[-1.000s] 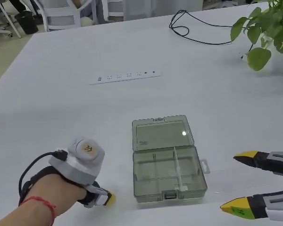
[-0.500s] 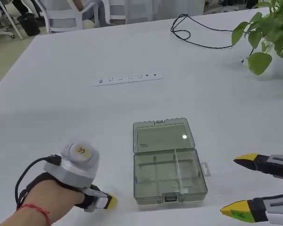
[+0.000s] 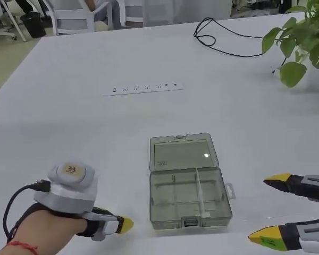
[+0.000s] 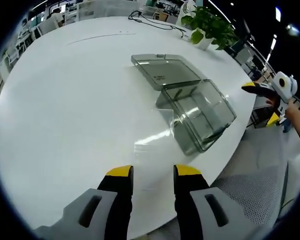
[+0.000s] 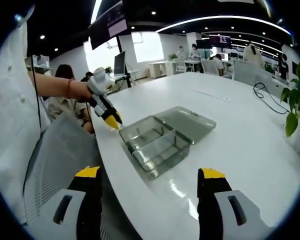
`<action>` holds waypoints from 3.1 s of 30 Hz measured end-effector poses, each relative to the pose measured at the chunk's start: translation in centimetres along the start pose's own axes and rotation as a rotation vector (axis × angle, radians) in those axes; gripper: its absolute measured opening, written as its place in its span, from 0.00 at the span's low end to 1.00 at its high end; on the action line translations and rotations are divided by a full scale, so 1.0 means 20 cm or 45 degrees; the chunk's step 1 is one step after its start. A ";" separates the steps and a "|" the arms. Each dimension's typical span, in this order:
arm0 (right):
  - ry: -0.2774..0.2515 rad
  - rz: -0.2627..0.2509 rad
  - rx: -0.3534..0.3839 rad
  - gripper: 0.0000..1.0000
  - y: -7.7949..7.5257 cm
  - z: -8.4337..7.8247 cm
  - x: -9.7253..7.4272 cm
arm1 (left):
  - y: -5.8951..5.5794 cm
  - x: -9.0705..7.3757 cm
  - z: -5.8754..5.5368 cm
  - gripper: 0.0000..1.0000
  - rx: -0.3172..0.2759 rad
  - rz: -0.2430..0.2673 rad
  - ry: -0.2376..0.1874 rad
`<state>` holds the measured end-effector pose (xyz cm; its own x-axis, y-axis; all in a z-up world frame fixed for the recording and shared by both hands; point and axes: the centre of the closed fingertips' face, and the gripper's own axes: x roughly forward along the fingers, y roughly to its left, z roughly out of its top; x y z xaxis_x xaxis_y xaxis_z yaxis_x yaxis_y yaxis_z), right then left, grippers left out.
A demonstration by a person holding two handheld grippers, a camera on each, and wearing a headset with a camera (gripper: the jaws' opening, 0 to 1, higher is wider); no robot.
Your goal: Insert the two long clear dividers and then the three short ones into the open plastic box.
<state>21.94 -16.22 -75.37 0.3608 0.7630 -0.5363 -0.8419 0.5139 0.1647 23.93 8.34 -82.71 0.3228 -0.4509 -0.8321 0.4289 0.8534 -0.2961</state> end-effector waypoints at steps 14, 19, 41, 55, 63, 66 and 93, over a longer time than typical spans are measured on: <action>0.008 -0.002 -0.015 0.78 0.04 0.04 0.00 | -0.01 -0.04 0.00 0.30 -0.073 -0.036 -0.077; 0.010 -0.007 -0.018 0.78 0.05 0.06 0.01 | -0.02 -0.05 0.01 0.30 -0.098 -0.049 -0.105; -0.041 -0.024 0.078 0.71 0.06 0.28 0.05 | -0.17 -0.22 0.26 0.30 -0.169 -0.157 -0.370; -0.168 -0.013 0.193 0.65 0.14 0.53 0.09 | -0.35 -0.26 0.43 0.30 -0.113 -0.267 -0.501; -0.260 -0.066 0.319 0.53 0.14 0.64 0.14 | -0.44 -0.26 0.48 0.30 -0.080 -0.313 -0.534; -0.296 -0.078 0.384 0.44 0.15 0.68 0.17 | -0.47 -0.27 0.49 0.30 -0.067 -0.329 -0.543; -0.309 -0.129 0.752 0.15 0.17 0.64 0.32 | -0.62 -0.26 0.53 0.30 0.073 -0.367 -0.541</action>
<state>26.54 -4.66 -67.64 0.5659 0.7305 -0.3822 -0.4613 0.6648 0.5876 25.93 -2.72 -69.69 0.4941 -0.7422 -0.4528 0.5925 0.6686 -0.4494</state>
